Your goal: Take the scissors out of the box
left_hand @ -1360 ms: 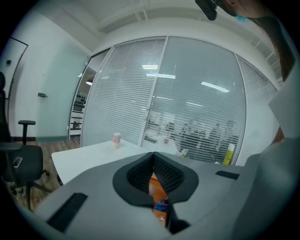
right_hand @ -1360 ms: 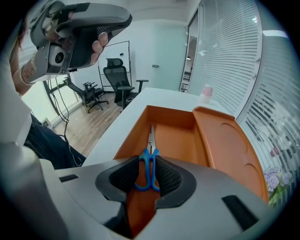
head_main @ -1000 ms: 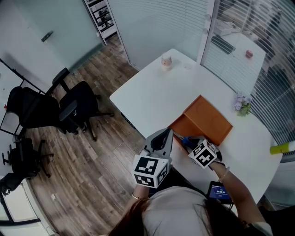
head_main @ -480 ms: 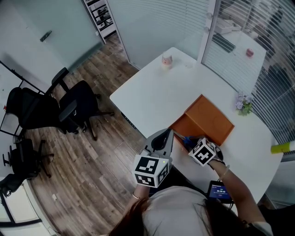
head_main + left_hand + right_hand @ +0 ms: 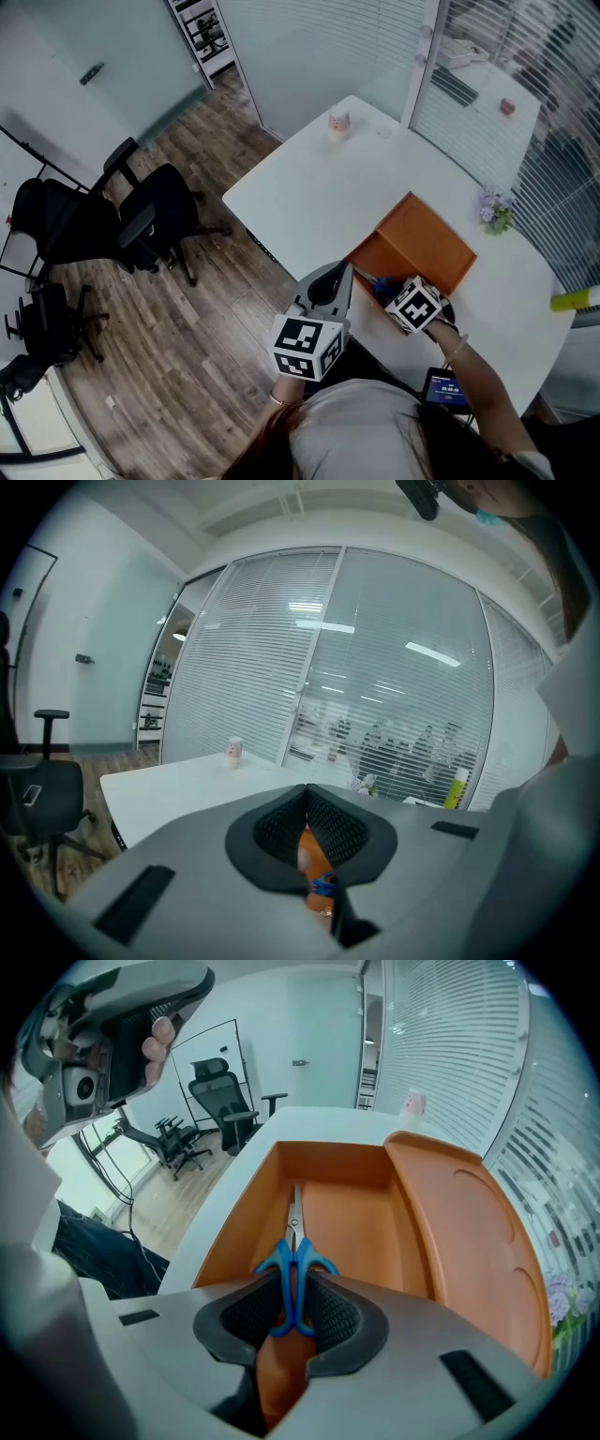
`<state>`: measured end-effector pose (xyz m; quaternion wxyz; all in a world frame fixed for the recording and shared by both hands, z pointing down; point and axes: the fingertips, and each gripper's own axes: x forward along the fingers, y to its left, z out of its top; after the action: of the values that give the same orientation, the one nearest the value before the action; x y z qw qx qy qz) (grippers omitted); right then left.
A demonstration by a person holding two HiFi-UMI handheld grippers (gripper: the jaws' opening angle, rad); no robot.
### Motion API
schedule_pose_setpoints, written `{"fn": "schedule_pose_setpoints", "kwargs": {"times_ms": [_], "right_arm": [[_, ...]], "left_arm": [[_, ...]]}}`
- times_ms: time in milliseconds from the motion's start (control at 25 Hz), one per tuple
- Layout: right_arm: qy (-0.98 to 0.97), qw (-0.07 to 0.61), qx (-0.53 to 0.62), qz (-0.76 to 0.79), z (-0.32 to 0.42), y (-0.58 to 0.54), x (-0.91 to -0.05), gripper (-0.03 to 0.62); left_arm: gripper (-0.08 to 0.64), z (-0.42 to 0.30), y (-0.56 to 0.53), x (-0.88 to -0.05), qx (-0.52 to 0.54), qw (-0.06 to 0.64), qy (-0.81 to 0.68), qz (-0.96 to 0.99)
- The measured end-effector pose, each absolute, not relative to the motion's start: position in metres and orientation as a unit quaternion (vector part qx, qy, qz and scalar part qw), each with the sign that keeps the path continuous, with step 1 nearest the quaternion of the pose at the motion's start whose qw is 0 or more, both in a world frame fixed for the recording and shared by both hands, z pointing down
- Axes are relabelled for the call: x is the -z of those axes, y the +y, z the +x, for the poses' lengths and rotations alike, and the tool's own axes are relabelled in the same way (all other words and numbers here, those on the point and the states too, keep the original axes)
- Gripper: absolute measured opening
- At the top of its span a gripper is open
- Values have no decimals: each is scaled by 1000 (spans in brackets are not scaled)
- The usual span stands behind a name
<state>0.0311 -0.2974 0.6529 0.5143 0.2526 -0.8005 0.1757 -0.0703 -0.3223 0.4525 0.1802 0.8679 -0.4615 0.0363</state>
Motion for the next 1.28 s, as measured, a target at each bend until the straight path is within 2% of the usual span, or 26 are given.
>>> {"fn": "schedule_pose_setpoints", "kwargs": {"times_ms": [520,1280], "right_arm": [[-803,509,-160,264,33,-302,-646,109],[-828,454,-139,299,34,-288,-603,109]], "left_arm": [[18,-67,-317,-451,-36,181,-463,867],[18,-63,-295,-435,-34,159,-473,866]]}}
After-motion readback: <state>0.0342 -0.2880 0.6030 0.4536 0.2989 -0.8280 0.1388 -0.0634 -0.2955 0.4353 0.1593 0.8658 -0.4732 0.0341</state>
